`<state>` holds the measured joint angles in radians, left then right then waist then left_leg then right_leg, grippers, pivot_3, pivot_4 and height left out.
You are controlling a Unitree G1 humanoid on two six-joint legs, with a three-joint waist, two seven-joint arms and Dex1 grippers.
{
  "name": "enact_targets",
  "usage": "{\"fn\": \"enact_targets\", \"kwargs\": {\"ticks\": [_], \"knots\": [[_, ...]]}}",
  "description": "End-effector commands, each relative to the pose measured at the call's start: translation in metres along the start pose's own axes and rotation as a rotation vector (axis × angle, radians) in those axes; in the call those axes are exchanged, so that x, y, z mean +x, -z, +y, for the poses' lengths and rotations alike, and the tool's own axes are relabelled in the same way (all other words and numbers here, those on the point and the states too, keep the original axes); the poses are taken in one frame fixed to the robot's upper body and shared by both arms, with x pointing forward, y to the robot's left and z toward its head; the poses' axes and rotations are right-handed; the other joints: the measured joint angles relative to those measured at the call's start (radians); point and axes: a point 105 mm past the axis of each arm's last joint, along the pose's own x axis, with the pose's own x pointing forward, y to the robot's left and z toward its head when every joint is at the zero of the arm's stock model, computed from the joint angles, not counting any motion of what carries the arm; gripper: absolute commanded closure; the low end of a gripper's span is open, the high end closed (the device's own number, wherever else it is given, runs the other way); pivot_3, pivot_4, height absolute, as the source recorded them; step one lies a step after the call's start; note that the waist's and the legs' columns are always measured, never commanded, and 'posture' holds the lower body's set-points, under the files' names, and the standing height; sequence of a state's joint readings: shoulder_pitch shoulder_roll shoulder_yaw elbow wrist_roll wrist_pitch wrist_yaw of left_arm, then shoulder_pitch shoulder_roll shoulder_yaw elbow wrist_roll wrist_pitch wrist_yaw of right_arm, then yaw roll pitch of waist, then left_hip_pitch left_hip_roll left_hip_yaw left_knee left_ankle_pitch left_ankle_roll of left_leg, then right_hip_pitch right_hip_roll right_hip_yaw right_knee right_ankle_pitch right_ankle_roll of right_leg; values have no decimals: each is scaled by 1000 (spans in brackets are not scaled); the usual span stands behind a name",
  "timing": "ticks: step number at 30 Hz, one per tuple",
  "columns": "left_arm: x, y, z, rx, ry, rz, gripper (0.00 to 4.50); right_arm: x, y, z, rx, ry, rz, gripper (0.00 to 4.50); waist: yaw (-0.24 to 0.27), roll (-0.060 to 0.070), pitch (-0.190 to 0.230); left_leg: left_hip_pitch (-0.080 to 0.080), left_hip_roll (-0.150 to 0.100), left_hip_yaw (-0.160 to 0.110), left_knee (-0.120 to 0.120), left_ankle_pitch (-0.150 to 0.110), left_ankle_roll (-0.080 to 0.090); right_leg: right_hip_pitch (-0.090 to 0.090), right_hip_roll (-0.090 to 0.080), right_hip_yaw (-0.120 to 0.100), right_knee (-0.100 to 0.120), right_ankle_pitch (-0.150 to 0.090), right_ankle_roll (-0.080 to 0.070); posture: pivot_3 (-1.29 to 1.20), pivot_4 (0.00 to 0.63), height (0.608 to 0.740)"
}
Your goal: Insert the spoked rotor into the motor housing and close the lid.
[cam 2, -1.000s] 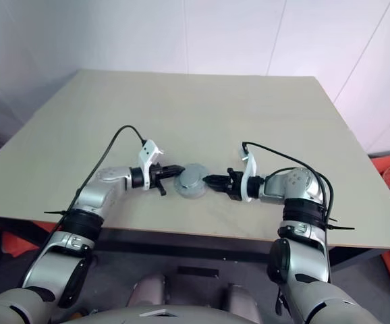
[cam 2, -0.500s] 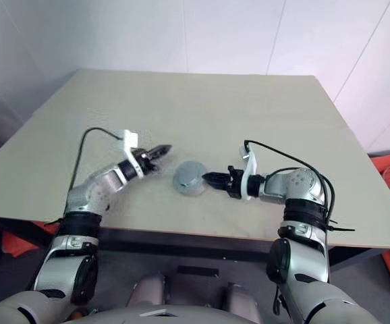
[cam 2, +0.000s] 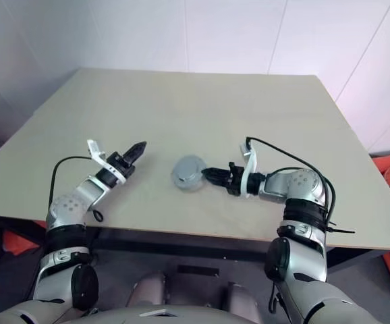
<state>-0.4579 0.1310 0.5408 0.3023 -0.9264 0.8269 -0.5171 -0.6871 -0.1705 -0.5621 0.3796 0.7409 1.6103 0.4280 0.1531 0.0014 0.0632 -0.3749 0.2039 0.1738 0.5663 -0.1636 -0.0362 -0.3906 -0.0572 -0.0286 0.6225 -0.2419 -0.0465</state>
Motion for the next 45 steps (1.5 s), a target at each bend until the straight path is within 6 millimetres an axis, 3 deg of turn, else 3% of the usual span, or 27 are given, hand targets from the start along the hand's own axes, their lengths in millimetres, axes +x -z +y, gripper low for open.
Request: {"fn": "enact_targets", "kwargs": {"ticks": [1,5,12,13,16,21,25,44,45], "knots": [[-6,-18,-18,-109,131,-85,3889,-5,-18,37,-66,-142,-52,3406,0,0,0,0,0,0,0,0,0,0,0,0,0,0,0,0,0,740],[-16,-8,-33,-190,246,1,2595,-6,-20,41,-79,-145,-54,3406,0,0,0,0,0,0,0,0,0,0,0,0,-1,0,0,0,0,740],[-27,10,-34,-336,288,92,205,-6,-21,47,-97,-158,-46,3406,0,0,0,-1,0,0,0,0,0,0,0,0,-1,2,4,0,0,740],[-26,13,-33,-344,279,103,18,-6,-21,49,-99,-163,-45,3406,0,0,0,-1,0,0,0,0,0,0,0,0,-1,2,4,0,0,740],[-25,16,-36,-469,321,122,0,-5,-22,55,-113,-182,-40,3406,0,0,0,0,0,0,0,0,0,0,0,0,-1,2,4,0,0,740],[-21,21,-35,-469,290,142,0,-4,-20,62,-131,-211,-24,3406,1,0,0,-1,0,0,0,0,0,0,1,0,-1,3,5,0,0,740],[-19,42,-42,-483,299,250,0,-2,-16,71,-154,-246,-1,3406,1,0,0,-1,0,0,0,0,0,1,1,0,-1,3,5,0,0,740],[-11,45,-53,-376,353,265,0,5,-2,82,-202,-264,73,3406,-1,0,0,-1,0,-1,1,0,0,1,1,0,-1,4,7,0,0,740],[-11,45,-56,-385,372,269,389,5,-2,83,-202,-264,74,3407,-1,0,0,0,0,-1,1,0,0,1,1,0,-1,4,7,0,0,740]]}}
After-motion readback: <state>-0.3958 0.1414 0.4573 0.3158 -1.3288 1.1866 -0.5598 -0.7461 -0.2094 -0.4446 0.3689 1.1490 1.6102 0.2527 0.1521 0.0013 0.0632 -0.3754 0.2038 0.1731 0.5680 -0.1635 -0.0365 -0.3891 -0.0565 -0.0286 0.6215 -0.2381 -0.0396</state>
